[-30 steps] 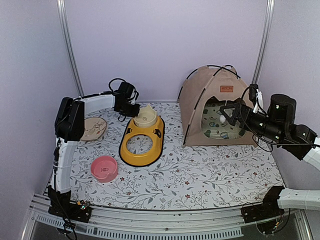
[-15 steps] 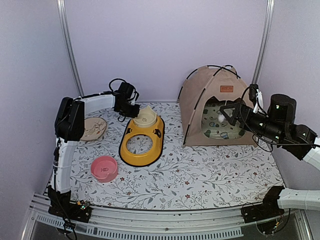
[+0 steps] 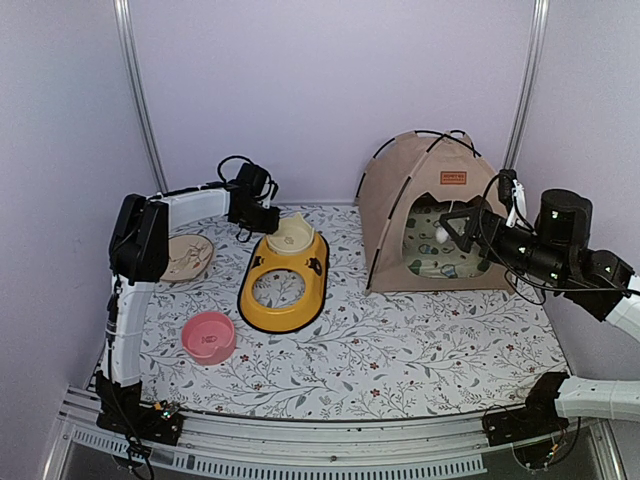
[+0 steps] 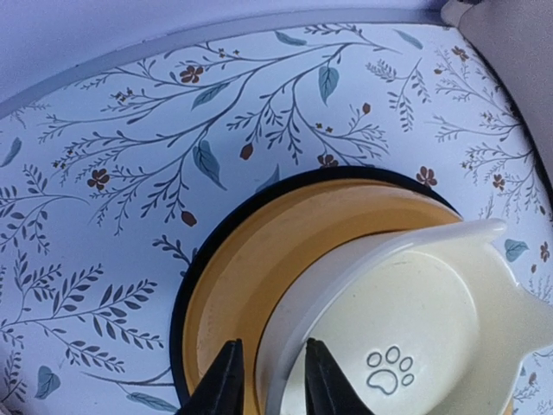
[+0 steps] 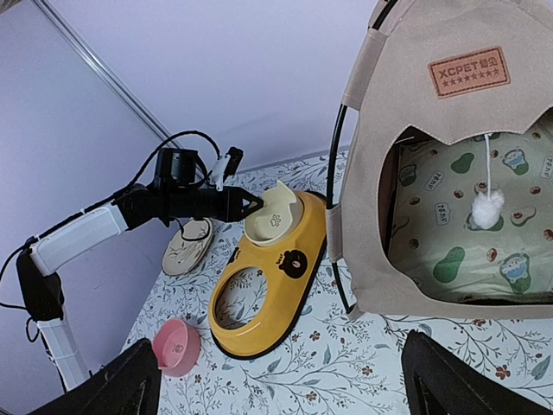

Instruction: Set up the pet tent

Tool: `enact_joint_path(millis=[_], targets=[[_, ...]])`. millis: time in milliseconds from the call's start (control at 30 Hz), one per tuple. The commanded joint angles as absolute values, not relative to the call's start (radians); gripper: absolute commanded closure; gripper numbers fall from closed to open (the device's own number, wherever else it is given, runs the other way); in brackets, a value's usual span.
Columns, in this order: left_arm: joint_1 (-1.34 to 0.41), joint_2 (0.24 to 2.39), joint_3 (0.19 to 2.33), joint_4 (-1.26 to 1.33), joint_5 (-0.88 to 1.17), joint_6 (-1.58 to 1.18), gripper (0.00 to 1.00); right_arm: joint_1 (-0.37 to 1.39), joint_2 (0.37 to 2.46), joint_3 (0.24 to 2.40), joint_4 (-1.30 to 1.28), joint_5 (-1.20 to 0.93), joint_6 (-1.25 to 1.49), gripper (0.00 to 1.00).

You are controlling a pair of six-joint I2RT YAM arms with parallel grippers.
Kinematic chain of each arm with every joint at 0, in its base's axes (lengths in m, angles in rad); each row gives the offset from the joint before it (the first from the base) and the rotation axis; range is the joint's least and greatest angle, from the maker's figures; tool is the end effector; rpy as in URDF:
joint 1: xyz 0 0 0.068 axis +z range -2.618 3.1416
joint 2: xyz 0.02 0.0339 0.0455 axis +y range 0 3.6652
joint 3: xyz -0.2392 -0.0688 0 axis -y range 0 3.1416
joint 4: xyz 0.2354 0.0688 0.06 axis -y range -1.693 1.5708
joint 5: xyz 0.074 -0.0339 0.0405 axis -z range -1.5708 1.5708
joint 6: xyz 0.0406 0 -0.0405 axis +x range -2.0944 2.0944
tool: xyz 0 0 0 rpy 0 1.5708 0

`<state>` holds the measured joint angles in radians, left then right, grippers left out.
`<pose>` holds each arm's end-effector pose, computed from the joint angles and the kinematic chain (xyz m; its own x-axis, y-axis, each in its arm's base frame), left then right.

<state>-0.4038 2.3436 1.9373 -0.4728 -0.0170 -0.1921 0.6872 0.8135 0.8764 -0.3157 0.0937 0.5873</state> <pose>0.4601 -0.1958 0.1586 -0.7683 0.1207 -0.6286 0.2406 0.9645 -0.1089 0.1552 0.1224 0.3334 -0.4721 0.3262 -0.8189 -0.3603 0.7764 0.5170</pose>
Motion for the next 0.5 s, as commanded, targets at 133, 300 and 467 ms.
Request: enact_joint_path(millis=[133,300,467], targets=[[-0.387,2.374,2.025,-0.49,-0.065,-0.183,0.73,0.687,0.792,0.87,-0.323,0.098,0.592,0.01],[-0.385,2.409,2.056,-0.506,-0.077,-0.177,0.73,0.688,0.784,0.868,-0.333,0.105,0.592,0.01],[-0.384,2.419,2.056,-0.506,-0.078,-0.174,0.74,0.688,0.785,0.869,-0.334,0.105,0.595,0.01]])
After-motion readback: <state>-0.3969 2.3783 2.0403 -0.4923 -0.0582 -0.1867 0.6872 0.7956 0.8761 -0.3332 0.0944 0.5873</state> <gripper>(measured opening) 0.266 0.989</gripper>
